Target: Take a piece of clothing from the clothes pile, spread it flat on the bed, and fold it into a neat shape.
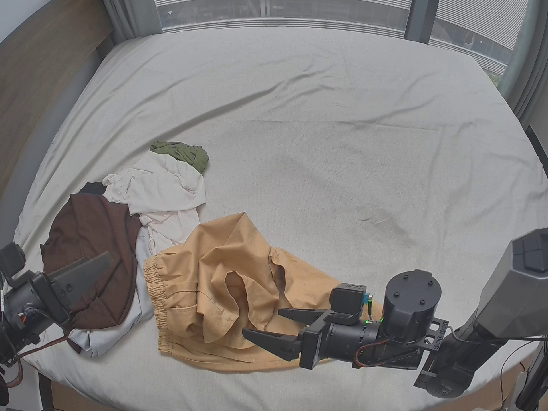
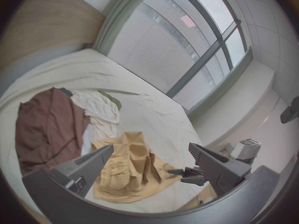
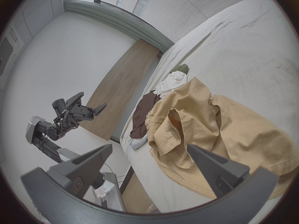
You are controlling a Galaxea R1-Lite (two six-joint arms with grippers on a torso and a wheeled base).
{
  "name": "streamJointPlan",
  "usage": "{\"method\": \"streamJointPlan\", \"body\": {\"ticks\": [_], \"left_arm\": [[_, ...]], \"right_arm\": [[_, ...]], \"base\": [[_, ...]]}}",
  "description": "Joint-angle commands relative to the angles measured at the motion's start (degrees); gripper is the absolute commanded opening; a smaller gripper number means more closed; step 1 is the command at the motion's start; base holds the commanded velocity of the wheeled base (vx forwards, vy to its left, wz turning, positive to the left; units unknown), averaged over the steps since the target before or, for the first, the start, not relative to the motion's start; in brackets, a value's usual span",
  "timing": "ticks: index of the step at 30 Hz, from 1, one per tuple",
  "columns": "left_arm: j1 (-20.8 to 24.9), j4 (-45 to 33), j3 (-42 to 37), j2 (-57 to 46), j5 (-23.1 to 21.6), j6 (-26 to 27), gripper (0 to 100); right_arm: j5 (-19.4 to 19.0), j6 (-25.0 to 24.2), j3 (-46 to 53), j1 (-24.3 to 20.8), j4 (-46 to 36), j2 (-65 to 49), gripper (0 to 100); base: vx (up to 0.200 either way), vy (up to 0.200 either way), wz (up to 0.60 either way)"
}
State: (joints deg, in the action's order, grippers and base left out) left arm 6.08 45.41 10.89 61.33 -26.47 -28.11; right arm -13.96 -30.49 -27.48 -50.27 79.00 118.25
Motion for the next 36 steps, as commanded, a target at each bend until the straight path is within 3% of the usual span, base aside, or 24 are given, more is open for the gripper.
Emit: {"method": "streamJointPlan", "body": {"ticks": [1,8,13,27,36], "left_arm": [[-2.2,4.6,0.4,10.0,-7.5,0.0,100],[-2.4,7.1,-0.7,17.6,-8.4,2.6,100],[-5.2,12.9,-3.1,24.5,-8.5,3.5,100],[-6.2,43.4,-7.1,48.3,-11.9,4.6,100],[-7.0,43.4,-7.5,49.8,-11.9,5.3,100]], "right_arm": [[0.2,-0.2,-0.4,0.2,0.2,1.0,100],[0.3,-0.2,0.1,0.8,0.5,0.9,100],[0.3,-0.2,-0.3,1.1,0.6,1.0,100],[0.4,-0.4,-0.4,1.8,1.5,2.0,100],[0.5,-0.7,-0.1,1.8,1.6,2.1,100]], "base": [[0.000,0.000,0.00],[0.000,0.000,0.00],[0.000,0.000,0.00],[0.000,0.000,0.00],[0.000,0.000,0.00]]}}
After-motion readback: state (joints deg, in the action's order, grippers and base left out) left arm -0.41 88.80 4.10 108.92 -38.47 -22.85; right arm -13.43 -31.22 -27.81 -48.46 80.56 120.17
